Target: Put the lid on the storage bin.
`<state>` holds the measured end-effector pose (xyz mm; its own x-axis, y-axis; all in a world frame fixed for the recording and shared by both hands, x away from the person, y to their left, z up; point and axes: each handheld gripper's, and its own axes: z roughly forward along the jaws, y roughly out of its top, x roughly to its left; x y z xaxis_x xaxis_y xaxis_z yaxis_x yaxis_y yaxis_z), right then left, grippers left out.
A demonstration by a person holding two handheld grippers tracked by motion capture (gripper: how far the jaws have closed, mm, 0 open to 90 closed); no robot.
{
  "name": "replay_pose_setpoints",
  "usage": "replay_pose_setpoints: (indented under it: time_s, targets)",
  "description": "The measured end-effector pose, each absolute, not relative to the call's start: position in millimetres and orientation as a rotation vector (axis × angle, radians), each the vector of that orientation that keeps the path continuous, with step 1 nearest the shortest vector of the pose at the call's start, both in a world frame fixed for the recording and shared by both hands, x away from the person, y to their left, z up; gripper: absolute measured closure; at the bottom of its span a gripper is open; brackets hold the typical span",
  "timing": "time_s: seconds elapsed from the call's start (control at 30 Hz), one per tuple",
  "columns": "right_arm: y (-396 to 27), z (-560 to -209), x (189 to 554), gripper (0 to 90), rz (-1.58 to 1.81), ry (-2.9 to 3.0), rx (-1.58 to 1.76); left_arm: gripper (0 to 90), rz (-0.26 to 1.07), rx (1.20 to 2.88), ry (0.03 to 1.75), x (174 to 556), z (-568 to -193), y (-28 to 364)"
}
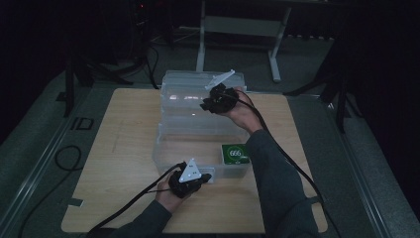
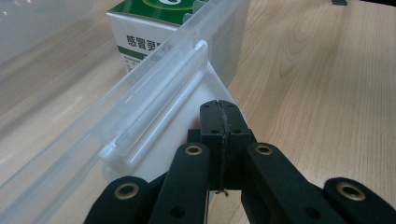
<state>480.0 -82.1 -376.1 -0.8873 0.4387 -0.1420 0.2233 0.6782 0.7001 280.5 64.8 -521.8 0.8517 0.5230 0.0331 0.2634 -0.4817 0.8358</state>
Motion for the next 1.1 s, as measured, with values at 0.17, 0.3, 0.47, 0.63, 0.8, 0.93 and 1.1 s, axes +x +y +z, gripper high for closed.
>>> replay_pose_setpoints:
  time_s: [0.17, 0.3, 0.47, 0.63, 0.8, 0.93, 1.1]
  targets:
    - [-82.3, -374.9, 477.7, 74.7, 1.021, 2.600, 0.509, 90.0, 0.355, 2.094, 0.573, 280.4, -521.7, 64.4]
    - [-82.2, -374.1, 474.9, 75.4, 1.016, 2.602, 0.498, 90.0, 0.356, 2.093, 0.572, 280.5, -521.7, 64.4]
    - [-82.2, -372.4, 470.4, 76.1, 1.001, 2.604, 0.473, 90.0, 0.358, 2.096, 0.572, 280.4, -521.4, 64.3]
    - [-82.6, -371.6, 465.9, 76.8, 0.995, 2.599, 0.454, 90.0, 0.359, 2.096, 0.574, 280.2, -521.4, 64.1]
    - [-85.4, -371.2, 463.8, 77.7, 1.012, 2.605, 0.449, 90.0, 0.359, 2.097, 0.574, 280.3, -521.4, 64.2]
    - [-84.9, -370.5, 460.5, 77.9, 1.007, 2.605, 0.450, 90.0, 0.359, 2.097, 0.574, 280.3, -521.4, 64.1]
    - [-85.7, -369.9, 456.5, 78.1, 1.010, 2.606, 0.440, 90.0, 0.360, 2.097, 0.574, 280.1, -521.4, 64.0]
